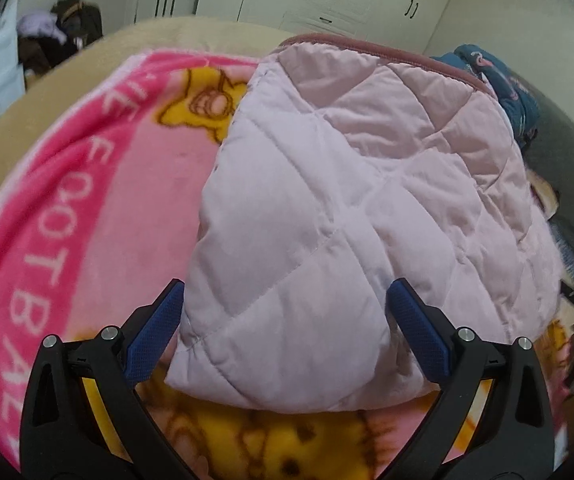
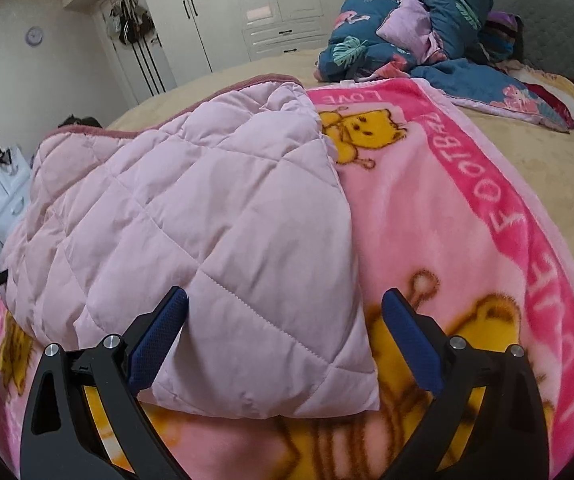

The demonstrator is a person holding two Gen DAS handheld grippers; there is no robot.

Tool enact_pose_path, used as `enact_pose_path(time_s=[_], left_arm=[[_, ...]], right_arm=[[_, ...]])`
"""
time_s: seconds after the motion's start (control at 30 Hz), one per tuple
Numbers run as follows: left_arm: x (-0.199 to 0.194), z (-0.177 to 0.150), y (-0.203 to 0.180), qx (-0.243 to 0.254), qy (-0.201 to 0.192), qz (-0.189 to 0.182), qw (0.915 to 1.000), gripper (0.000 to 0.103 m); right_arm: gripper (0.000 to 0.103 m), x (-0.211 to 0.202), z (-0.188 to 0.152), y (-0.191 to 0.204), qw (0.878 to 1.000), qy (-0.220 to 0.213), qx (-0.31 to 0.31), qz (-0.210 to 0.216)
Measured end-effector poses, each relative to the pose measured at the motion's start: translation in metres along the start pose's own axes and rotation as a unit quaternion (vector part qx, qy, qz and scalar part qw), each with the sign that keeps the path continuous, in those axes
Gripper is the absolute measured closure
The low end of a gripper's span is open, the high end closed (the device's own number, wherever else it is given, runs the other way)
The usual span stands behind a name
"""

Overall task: Fold large clothes
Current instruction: 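Smooth the folded jacket with the left tool, then grasp the folded jacket edge with both grippers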

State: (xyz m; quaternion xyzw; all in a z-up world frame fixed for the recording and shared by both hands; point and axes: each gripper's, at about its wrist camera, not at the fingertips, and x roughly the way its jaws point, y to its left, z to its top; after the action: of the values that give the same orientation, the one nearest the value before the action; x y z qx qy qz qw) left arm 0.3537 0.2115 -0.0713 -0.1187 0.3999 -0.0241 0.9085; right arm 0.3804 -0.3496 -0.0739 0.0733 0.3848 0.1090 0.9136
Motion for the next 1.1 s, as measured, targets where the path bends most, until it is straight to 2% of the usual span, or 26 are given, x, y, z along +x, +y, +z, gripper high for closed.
enact_pose_path(time_s=[0.03, 0.07, 0.1, 0.13, 0.17, 0.2, 0.27, 0.37, 0.47, 0.57, 0.63, 0.83, 0.97, 1.1], left_arm=[[0.000, 0.000, -0.003, 0.010, -0.002, 0.007, 0.9999, 0.014], [-0.001, 0.001, -0.006, 0.015, -0.004, 0.008, 0.9998, 0.024], [-0.001, 0.002, -0.008, 0.017, -0.005, 0.012, 0.9998, 0.027], [-0.002, 0.002, -0.011, 0.021, -0.006, 0.016, 0.9996, 0.037], [-0.003, 0.003, -0.015, 0.026, -0.007, 0.016, 0.9995, 0.050], [-0.005, 0.004, -0.019, 0.034, -0.010, 0.022, 0.9991, 0.055], [-0.009, 0.002, -0.034, 0.069, -0.020, 0.045, 0.9964, 0.071], [-0.019, 0.003, -0.054, 0.112, -0.035, 0.075, 0.9902, 0.081], [-0.033, 0.013, -0.059, 0.117, -0.057, 0.073, 0.9888, 0.083], [-0.043, 0.034, -0.062, 0.108, -0.073, 0.071, 0.9889, 0.083], [-0.042, 0.051, -0.064, 0.105, -0.075, 0.078, 0.9886, 0.083], [-0.016, 0.094, -0.062, 0.076, -0.063, 0.095, 0.9905, 0.083], [0.007, 0.106, -0.065, 0.090, -0.044, 0.121, 0.9875, 0.083], [0.035, 0.105, -0.060, 0.086, -0.014, 0.137, 0.9868, 0.083]], right_arm=[[0.010, 0.000, -0.001, 0.000, 1.000, -0.003, -0.001, 0.004], [0.017, 0.000, -0.002, 0.000, 1.000, -0.004, -0.002, 0.012], [0.019, 0.000, -0.002, 0.001, 1.000, -0.003, -0.004, 0.015], [0.021, 0.000, -0.002, 0.002, 1.000, -0.003, -0.009, 0.013], [0.030, 0.000, -0.001, 0.004, 1.000, -0.004, -0.015, 0.012], [0.037, 0.000, -0.001, 0.006, 1.000, -0.005, -0.019, 0.014], [0.061, -0.003, -0.001, 0.013, 0.999, -0.012, -0.037, 0.017], [0.080, -0.014, -0.001, 0.029, 0.997, -0.030, -0.077, 0.009], [0.084, -0.031, 0.009, 0.036, 0.995, -0.058, -0.079, 0.015], [0.085, -0.043, 0.034, 0.039, 0.994, -0.084, -0.071, 0.025], [0.085, -0.042, 0.053, 0.039, 0.994, -0.086, -0.057, 0.033], [0.086, -0.018, 0.107, 0.053, 0.993, -0.092, -0.075, -0.005], [0.086, 0.009, 0.126, 0.054, 0.994, -0.070, -0.081, -0.035], [0.087, 0.042, 0.126, 0.043, 0.995, -0.039, -0.072, -0.055]])
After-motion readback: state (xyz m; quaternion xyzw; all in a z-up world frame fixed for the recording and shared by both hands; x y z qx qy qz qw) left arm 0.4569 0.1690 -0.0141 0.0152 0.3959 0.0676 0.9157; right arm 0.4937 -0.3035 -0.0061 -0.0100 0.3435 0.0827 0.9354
